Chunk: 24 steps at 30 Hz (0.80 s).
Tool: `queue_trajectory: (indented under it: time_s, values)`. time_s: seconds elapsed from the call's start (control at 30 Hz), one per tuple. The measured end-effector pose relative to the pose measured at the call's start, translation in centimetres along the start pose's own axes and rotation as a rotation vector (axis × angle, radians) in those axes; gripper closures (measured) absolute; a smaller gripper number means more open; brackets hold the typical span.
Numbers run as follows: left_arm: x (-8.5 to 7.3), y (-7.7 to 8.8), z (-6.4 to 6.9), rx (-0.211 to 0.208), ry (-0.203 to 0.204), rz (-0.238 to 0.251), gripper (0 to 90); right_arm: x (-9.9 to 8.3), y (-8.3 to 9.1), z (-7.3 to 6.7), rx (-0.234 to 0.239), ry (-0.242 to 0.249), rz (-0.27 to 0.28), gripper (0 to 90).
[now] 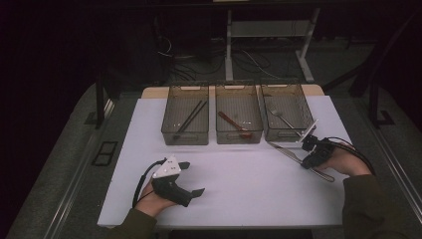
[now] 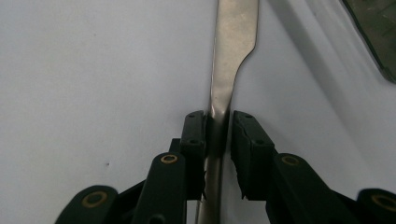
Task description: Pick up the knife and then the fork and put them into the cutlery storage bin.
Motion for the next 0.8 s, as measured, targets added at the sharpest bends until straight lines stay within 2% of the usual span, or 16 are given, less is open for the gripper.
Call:
queue_trajectory:
  time_s: [0.07,0.17,0.43,0.5,0.8]
  values:
    - [-0.03,-0.03,0.01,0.000,0.000,-0.001,0.0,0.02,-0.02,-0.05,0.012,0.002,-0.005,75.1]
    - [-0.03,-0.02,0.02,-0.001,0.001,-0.001,0.0,0.06,-0.06,0.04,0.004,0.019,-0.014,76.9]
    - [-0.06,-0.03,-0.05,0.000,0.002,-0.003,0.0,0.08,-0.07,-0.17,0.010,0.007,-0.016,79.9]
    - [-0.04,-0.01,-0.03,-0.002,0.001,0.000,0.0,0.00,-0.04,-0.03,-0.004,0.010,-0.004,79.9]
    - [0.00,0.03,-0.08,0.000,0.002,0.006,0.0,-0.48,0.78,-0.22,0.035,-0.021,0.105,79.9]
Point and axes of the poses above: each handheld gripper's, and its own axes: y roughly backward along the jaws, x roughly out of its top, z roughly to its right, the point moved 8 cm from there along -y, roughly forward along the jaws, and after that the axes turned 7 degrees about x, right-handed, at the moved point
